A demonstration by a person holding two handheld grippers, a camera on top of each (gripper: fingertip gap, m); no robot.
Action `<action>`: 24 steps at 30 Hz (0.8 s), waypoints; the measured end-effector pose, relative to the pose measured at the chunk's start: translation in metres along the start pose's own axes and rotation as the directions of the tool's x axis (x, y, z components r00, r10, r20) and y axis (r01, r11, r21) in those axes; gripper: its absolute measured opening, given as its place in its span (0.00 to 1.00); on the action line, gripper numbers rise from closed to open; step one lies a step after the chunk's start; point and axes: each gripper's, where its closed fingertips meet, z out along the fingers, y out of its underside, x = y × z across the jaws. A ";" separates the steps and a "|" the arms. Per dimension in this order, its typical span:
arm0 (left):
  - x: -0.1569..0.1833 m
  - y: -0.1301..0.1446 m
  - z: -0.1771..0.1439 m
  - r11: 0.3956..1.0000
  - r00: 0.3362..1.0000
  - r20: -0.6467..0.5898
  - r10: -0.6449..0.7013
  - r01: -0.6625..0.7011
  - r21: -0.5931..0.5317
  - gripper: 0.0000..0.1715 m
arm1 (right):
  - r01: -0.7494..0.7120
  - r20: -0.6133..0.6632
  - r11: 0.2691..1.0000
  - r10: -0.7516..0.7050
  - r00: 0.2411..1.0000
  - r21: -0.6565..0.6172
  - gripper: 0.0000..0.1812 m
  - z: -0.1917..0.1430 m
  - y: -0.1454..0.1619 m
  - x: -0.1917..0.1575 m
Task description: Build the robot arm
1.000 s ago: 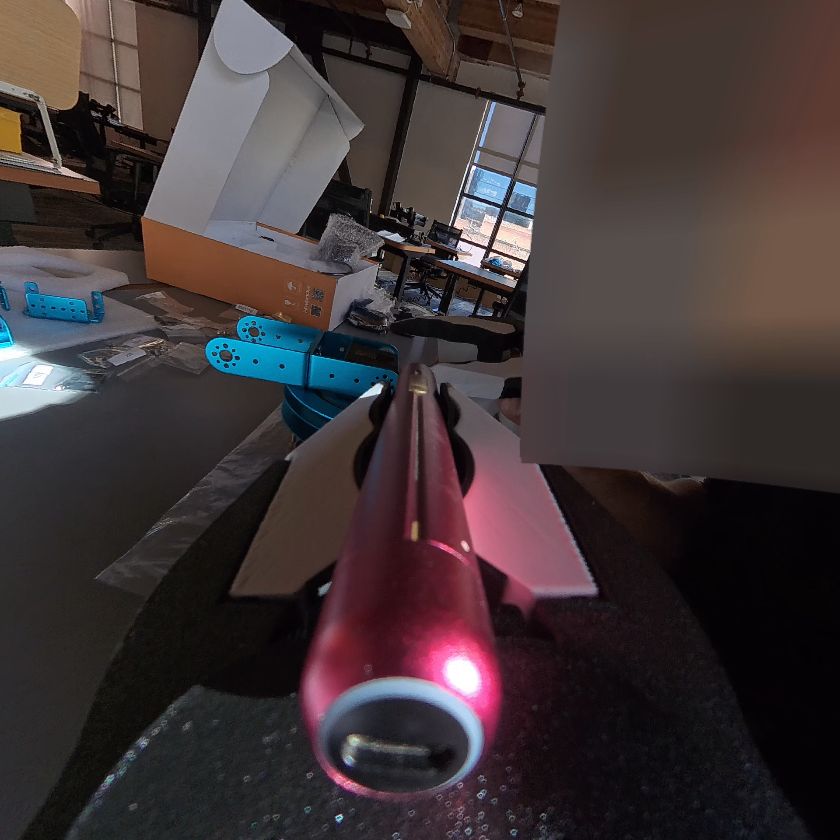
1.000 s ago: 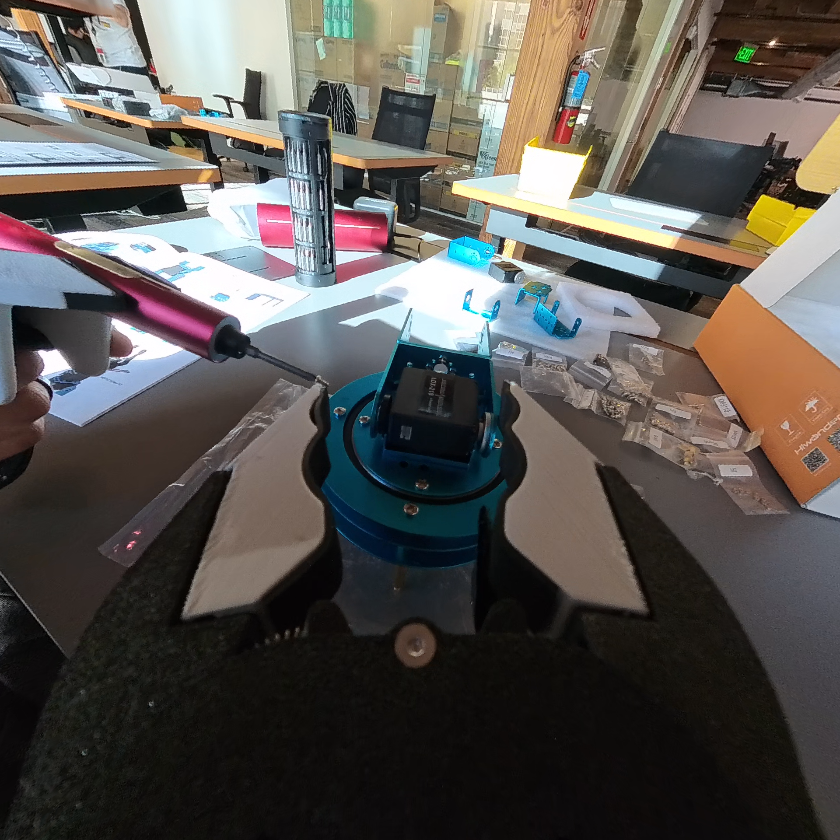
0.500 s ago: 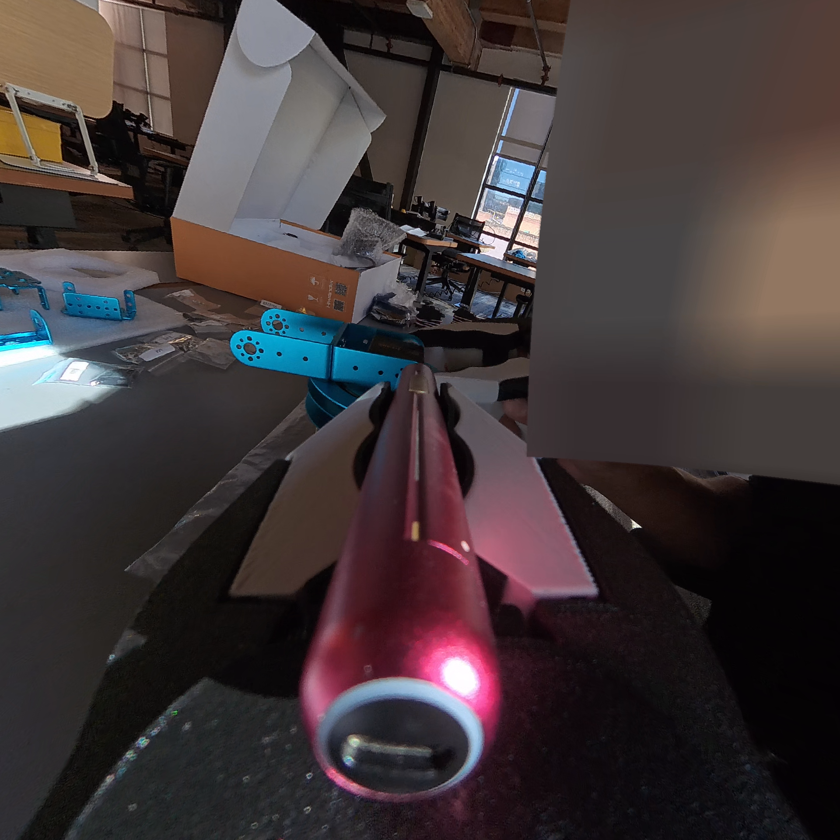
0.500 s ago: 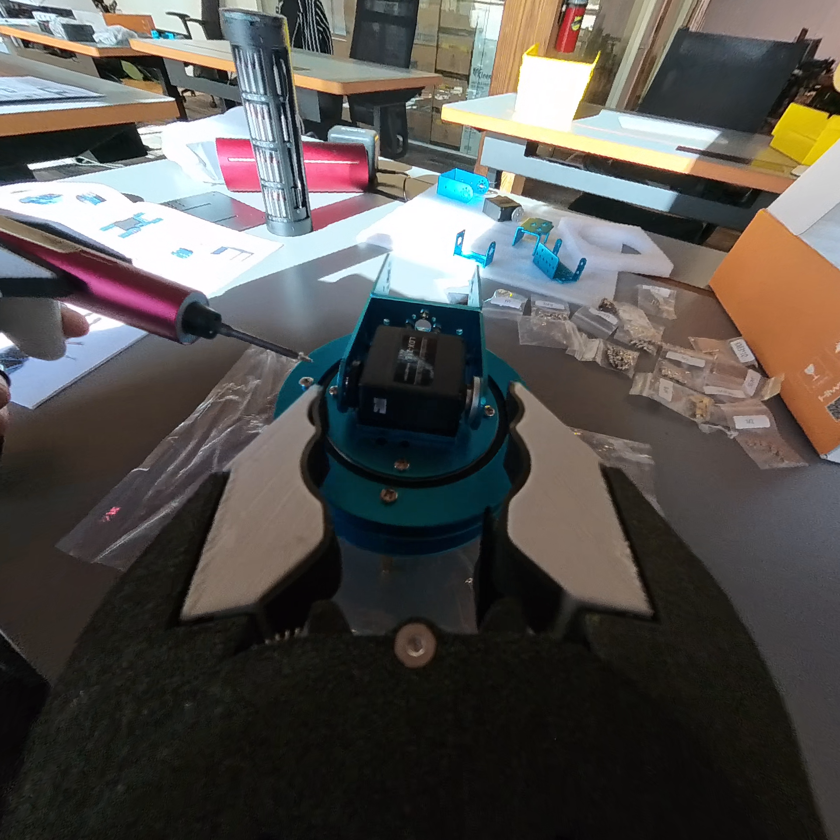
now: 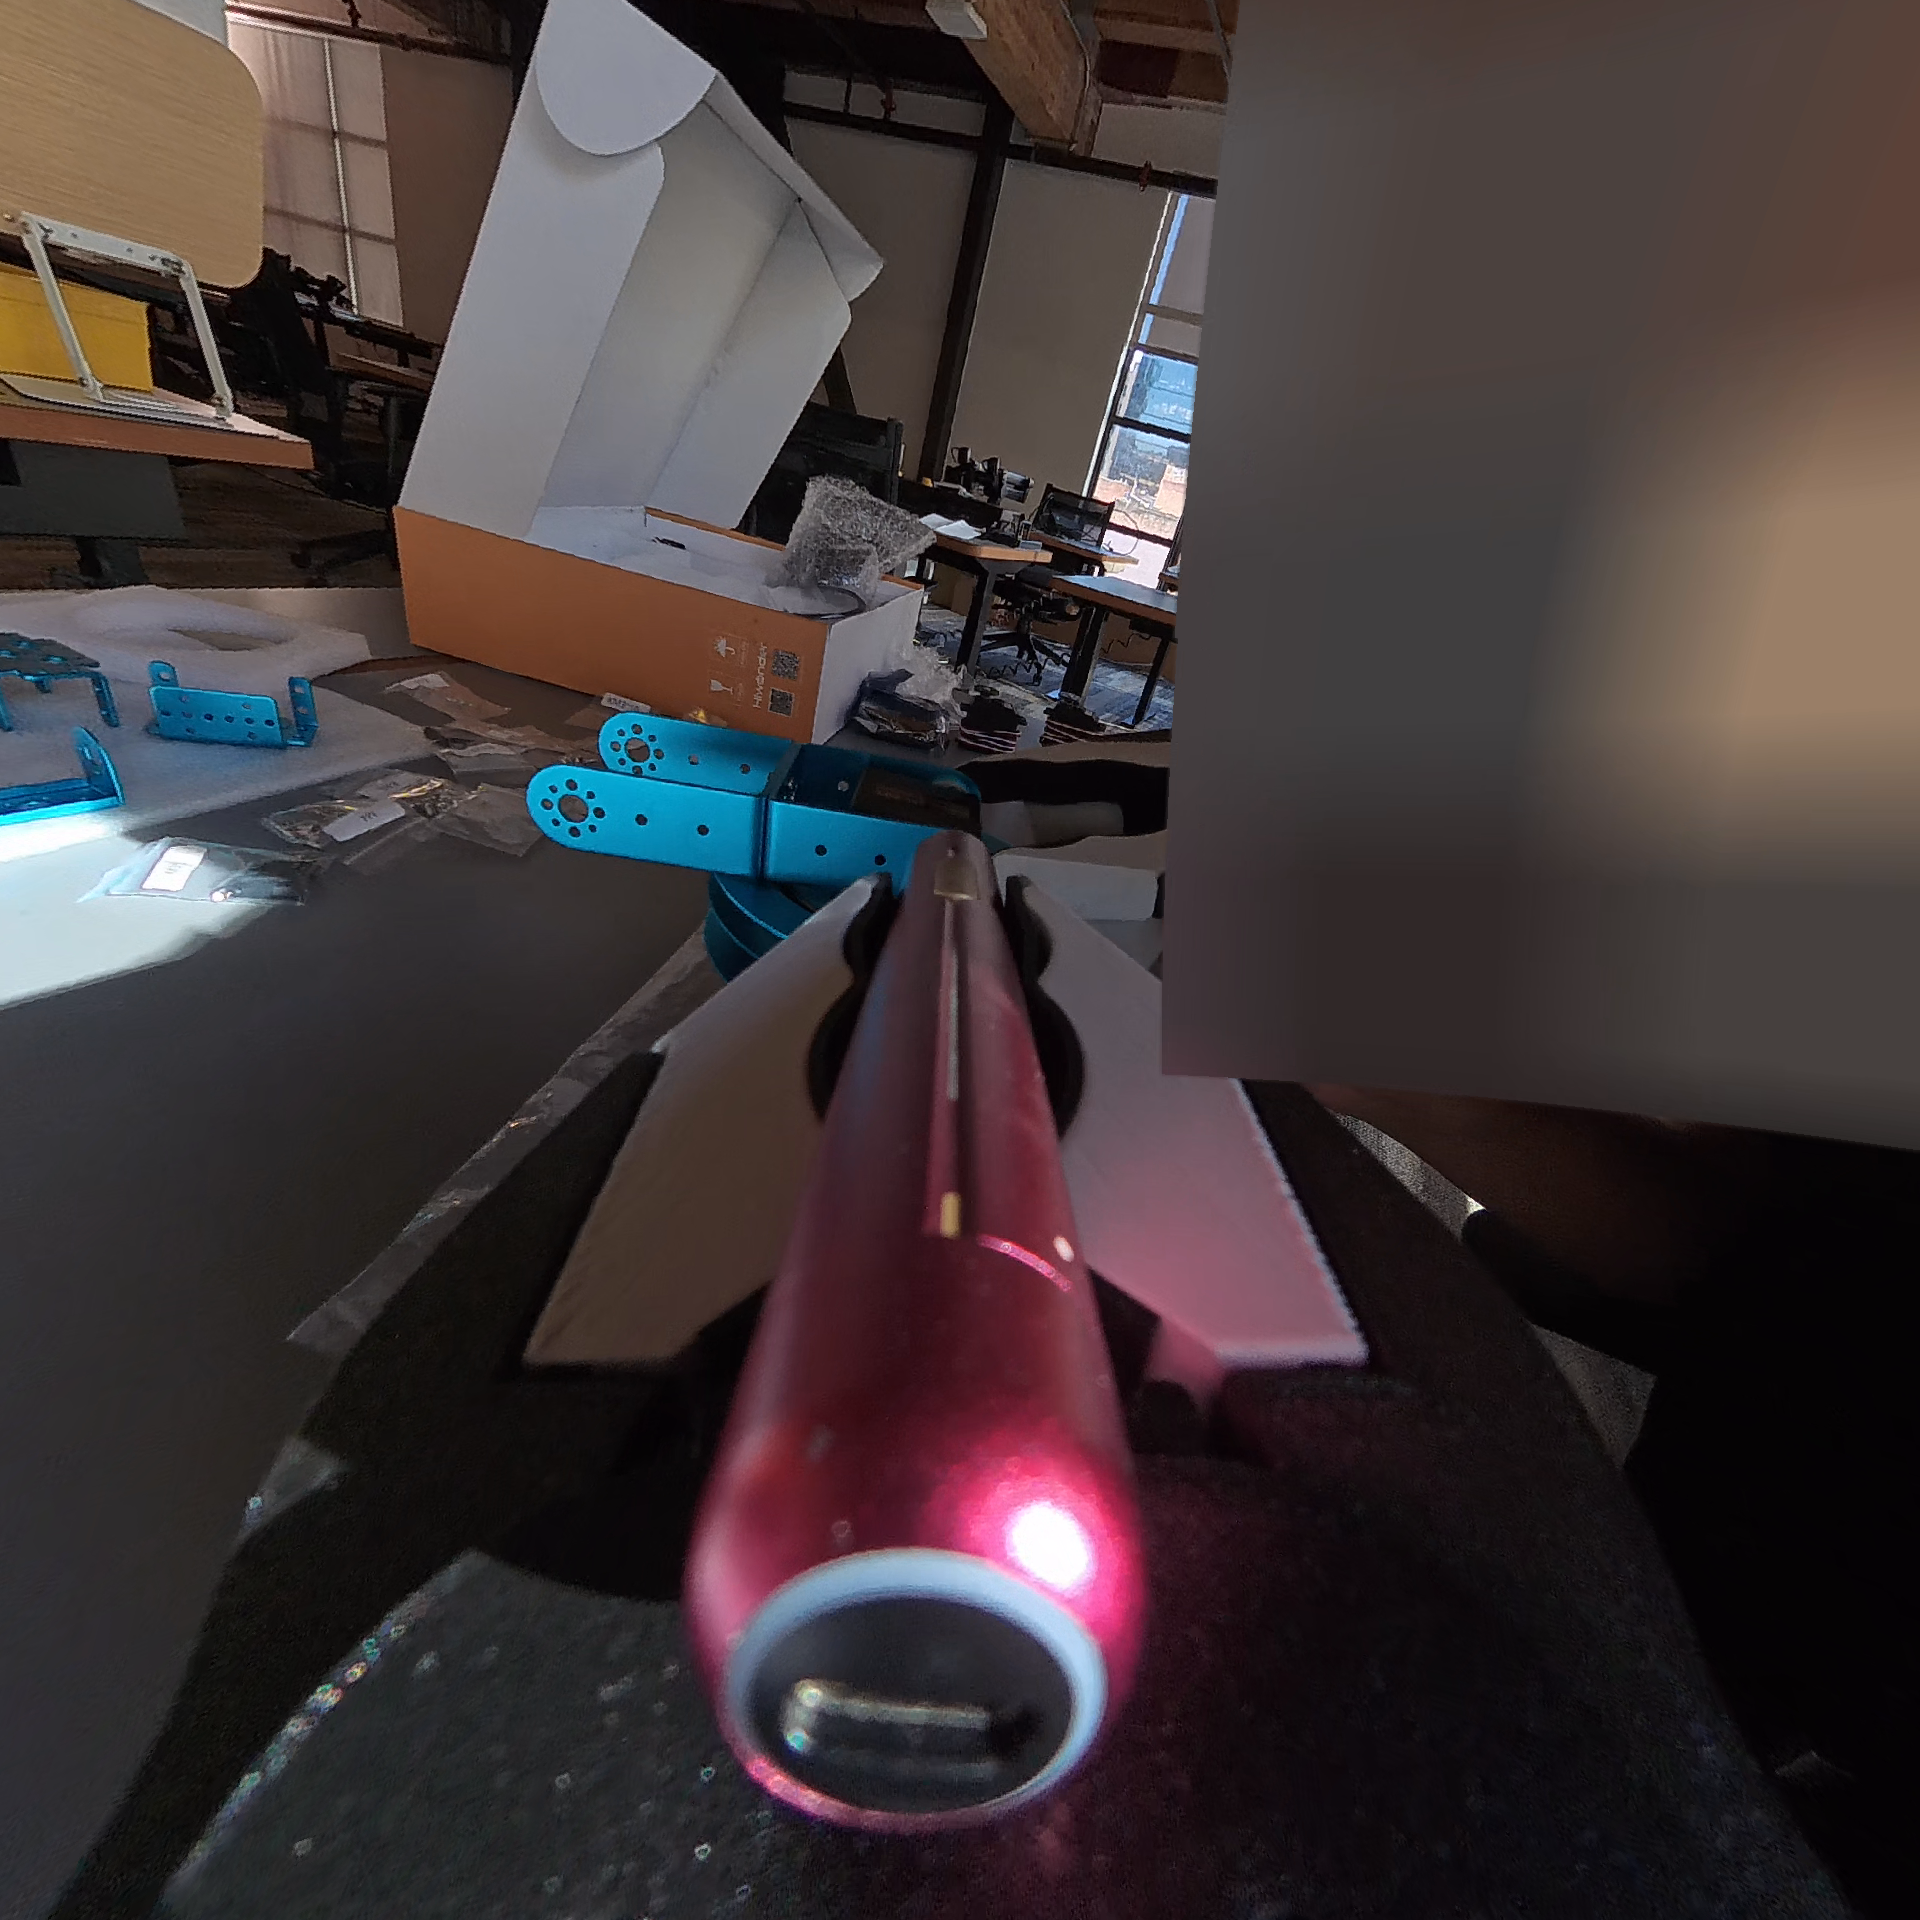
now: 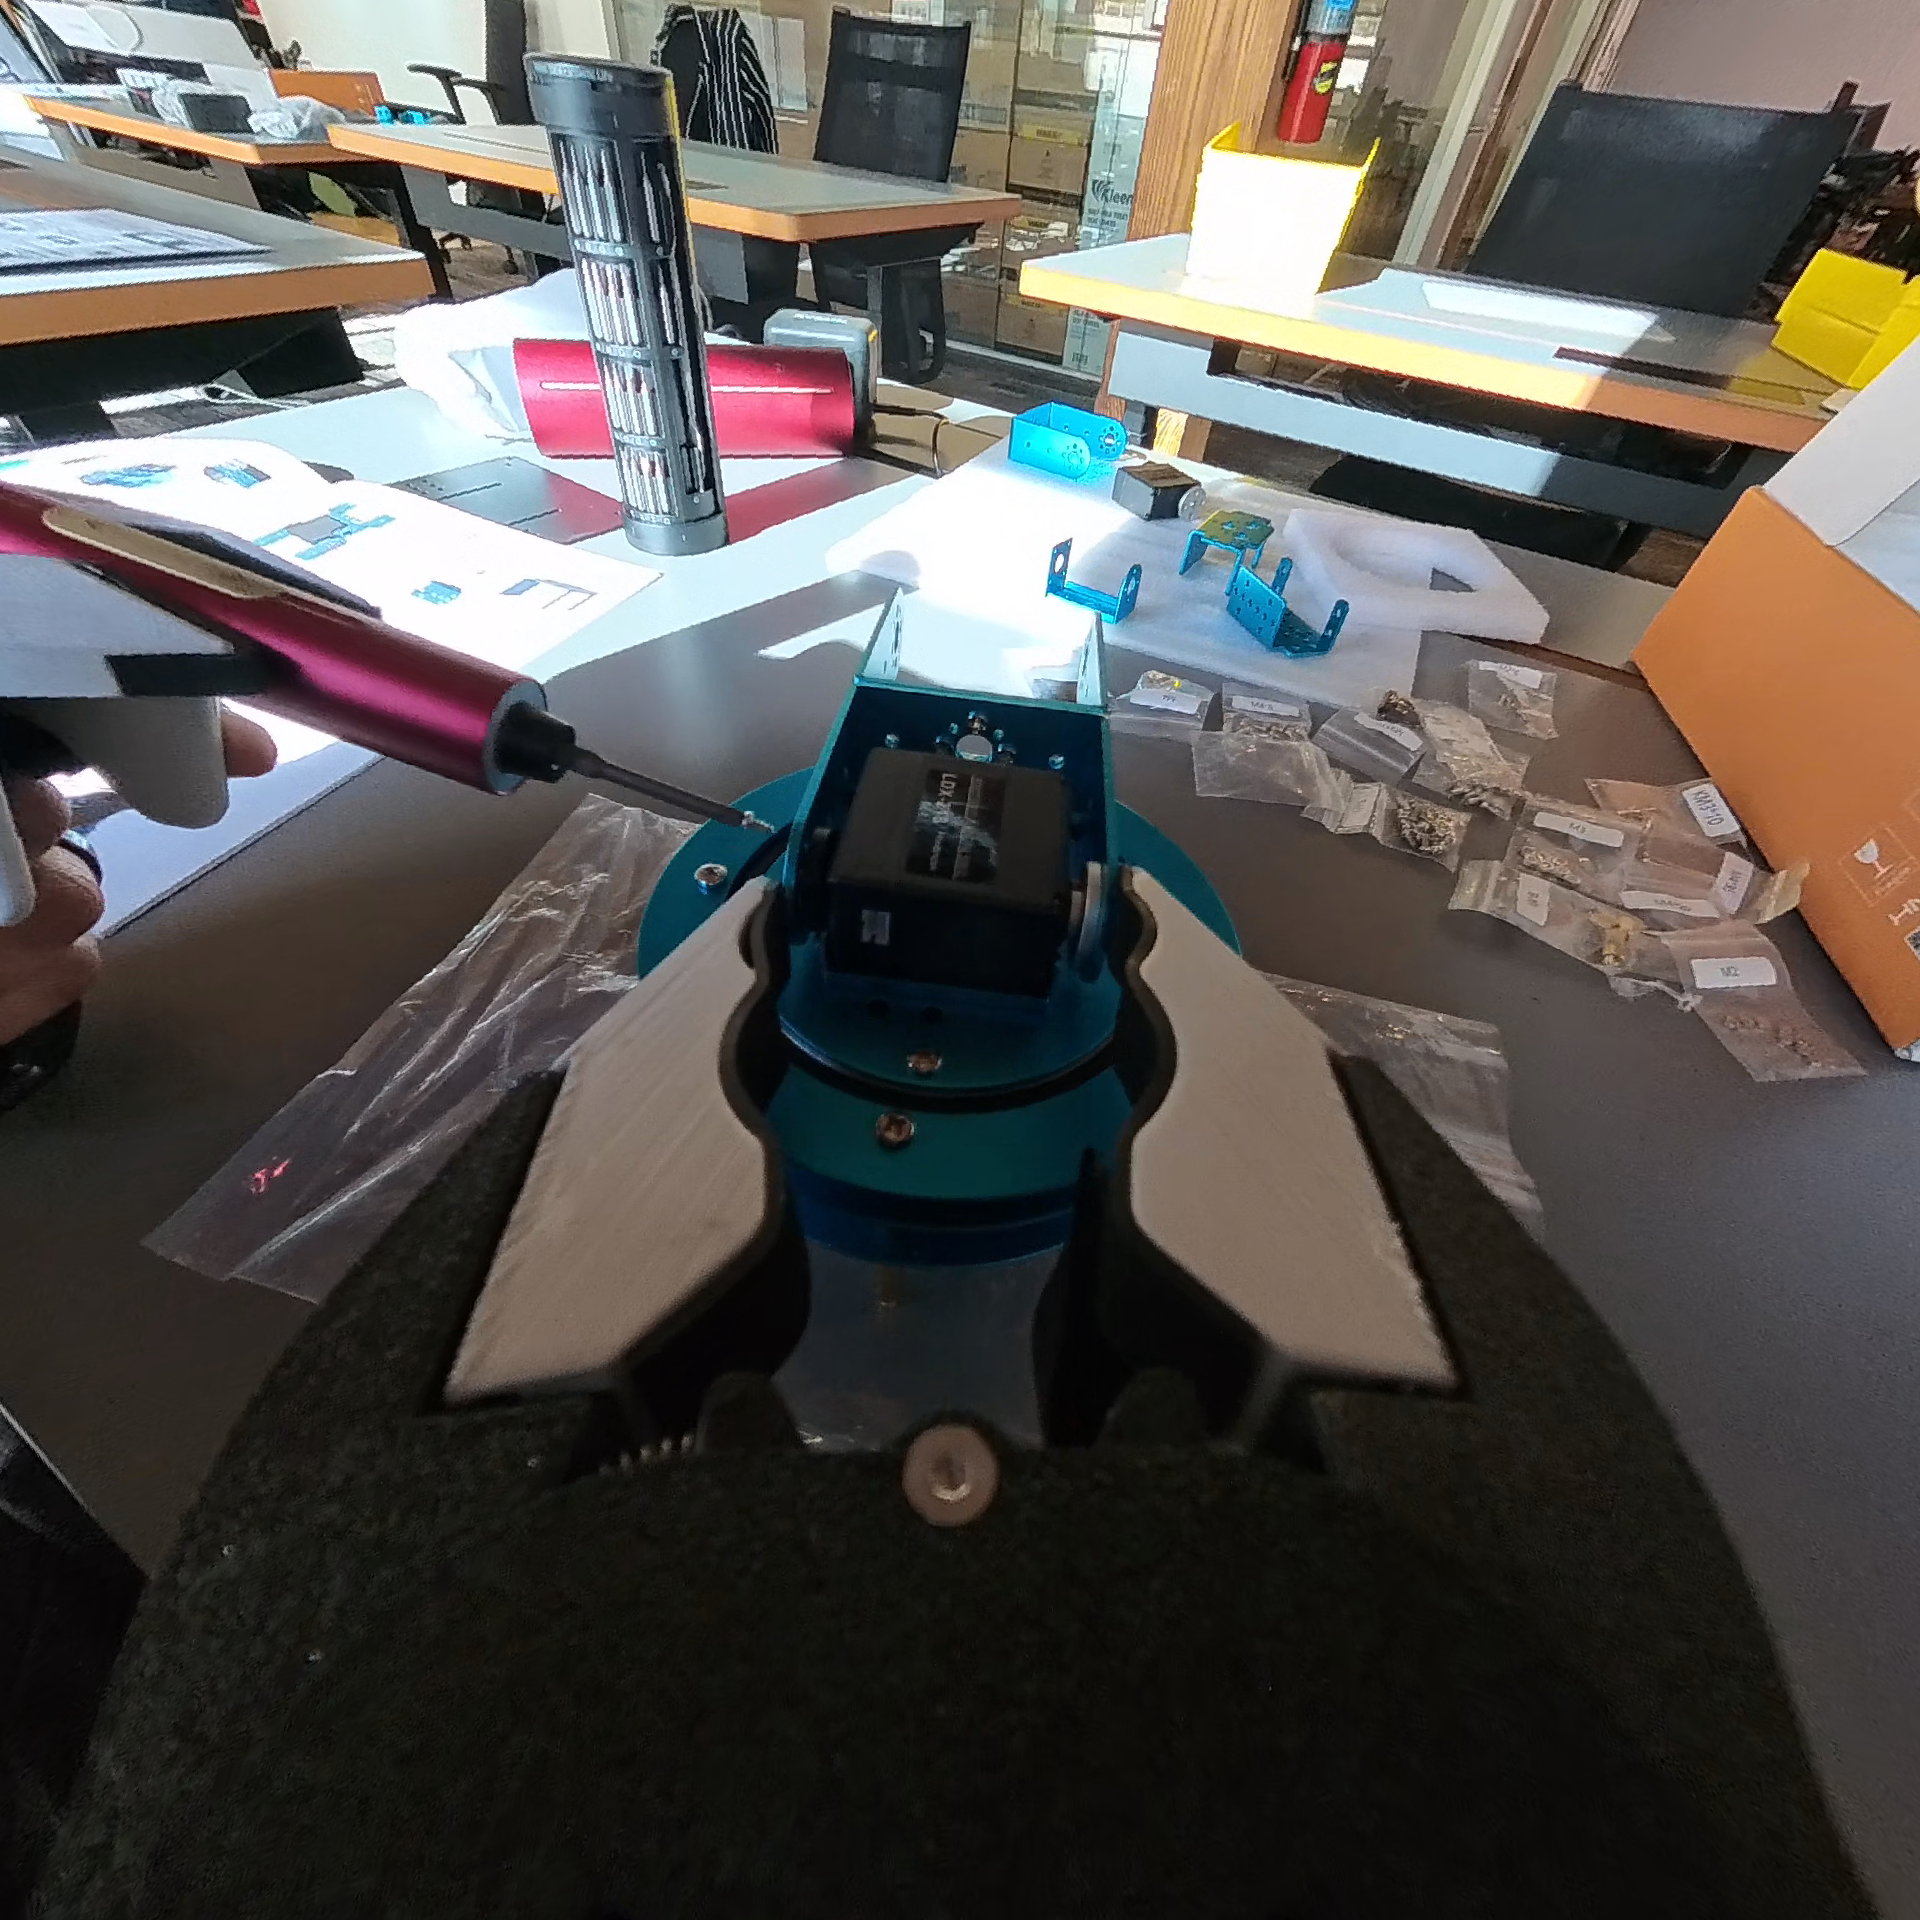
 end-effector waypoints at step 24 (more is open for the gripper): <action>-0.003 0.002 0.003 1.000 1.000 0.000 -0.013 0.013 0.004 0.12 | 0.004 0.001 1.000 -0.004 1.000 -0.001 0.33 0.000 0.000 0.000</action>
